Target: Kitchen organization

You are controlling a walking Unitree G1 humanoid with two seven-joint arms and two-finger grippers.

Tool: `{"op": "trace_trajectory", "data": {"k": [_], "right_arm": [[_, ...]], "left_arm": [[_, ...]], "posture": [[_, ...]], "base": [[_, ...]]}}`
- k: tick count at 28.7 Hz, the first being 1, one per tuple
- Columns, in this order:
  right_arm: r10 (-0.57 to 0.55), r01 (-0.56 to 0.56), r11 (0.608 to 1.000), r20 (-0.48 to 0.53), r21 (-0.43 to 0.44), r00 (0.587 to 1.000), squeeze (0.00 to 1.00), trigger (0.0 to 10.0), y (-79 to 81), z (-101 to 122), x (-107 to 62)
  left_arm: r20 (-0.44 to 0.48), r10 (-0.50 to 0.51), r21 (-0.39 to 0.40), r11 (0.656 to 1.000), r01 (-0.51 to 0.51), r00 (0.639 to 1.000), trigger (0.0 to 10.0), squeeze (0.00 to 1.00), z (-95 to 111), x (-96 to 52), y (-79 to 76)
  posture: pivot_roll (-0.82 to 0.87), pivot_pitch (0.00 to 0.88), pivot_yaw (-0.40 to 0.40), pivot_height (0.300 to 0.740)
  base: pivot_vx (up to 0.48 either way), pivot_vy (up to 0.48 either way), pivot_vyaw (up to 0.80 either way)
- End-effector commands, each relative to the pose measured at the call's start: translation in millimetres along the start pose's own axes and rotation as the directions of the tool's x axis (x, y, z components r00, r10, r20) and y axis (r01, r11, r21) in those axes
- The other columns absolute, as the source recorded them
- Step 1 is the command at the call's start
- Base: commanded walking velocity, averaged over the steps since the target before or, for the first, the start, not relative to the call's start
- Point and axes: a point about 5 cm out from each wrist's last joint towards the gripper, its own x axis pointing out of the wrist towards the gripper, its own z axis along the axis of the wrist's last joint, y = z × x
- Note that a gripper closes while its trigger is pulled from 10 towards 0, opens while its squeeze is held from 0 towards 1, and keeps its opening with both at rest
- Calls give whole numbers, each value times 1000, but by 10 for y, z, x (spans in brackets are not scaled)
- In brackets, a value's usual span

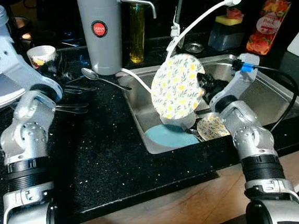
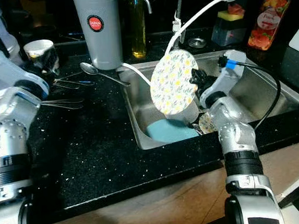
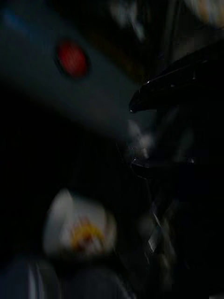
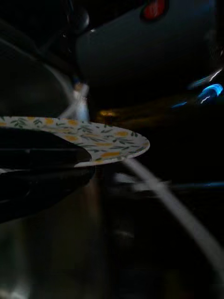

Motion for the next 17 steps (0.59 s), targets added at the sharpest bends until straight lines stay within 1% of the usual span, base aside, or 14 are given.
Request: {"op": "trace_trajectory", "data": {"k": [1,4,5,6,7,8,9,11,13,15,16,17], "right_arm": [[54,-50,997,64,-63,996,1000,10000,75,160,14],[57,-54,998,75,-42,996,1000,10000,89,191,10],[49,-48,999,71,-24,996,1000,10000,86,192,12],[49,-48,999,71,-24,996,1000,10000,86,192,12],[47,-45,999,70,-22,996,0,10000,85,187,16],[45,-44,999,69,-23,997,0,10000,84,182,18],[43,-41,998,69,-39,997,0,10000,85,180,22],[38,-32,997,81,-71,996,0,10000,107,180,26],[35,-29,997,100,-67,994,0,10000,133,202,30],[42,-35,997,112,-63,993,0,10000,150,231,27],[41,-35,998,115,-61,993,0,10000,149,238,26],[40,-33,998,117,-58,992,0,10000,145,244,25]], "left_arm": [[3,97,62,993,-97,995,10000,0,27,-30,111],[8,161,105,981,-161,987,10000,0,60,-50,202],[19,186,109,976,-187,982,10000,0,91,-61,249],[19,186,109,976,-187,982,10000,0,91,-61,249],[33,232,117,965,-234,972,10000,0,131,-73,326],[43,262,120,957,-265,964,10000,0,158,-81,376],[42,305,120,944,-308,951,10000,0,177,-93,450],[37,370,112,922,-372,928,10000,0,186,-106,549],[38,440,111,890,-441,897,10000,0,192,-135,647],[24,489,97,867,-489,872,10000,0,176,-177,716],[5,520,95,850,-518,854,10000,0,147,-204,749],[-23,560,105,825,-555,828,10000,0,105,-236,790]], "posture": [[49,0,-37,740],[55,0,-38,740],[57,0,-39,740],[57,0,-39,740],[59,0,-40,740],[59,0,-40,740],[63,0,-41,740],[63,0,-41,740],[67,0,-40,740],[67,0,-40,740],[66,0,-40,740],[68,0,-41,740]], "base": [[0,0,0],[0,0,0],[0,0,0],[0,0,0],[0,0,0],[0,0,0],[0,0,0],[0,0,0],[0,0,0],[0,0,0],[0,0,0],[0,0,0]]}}
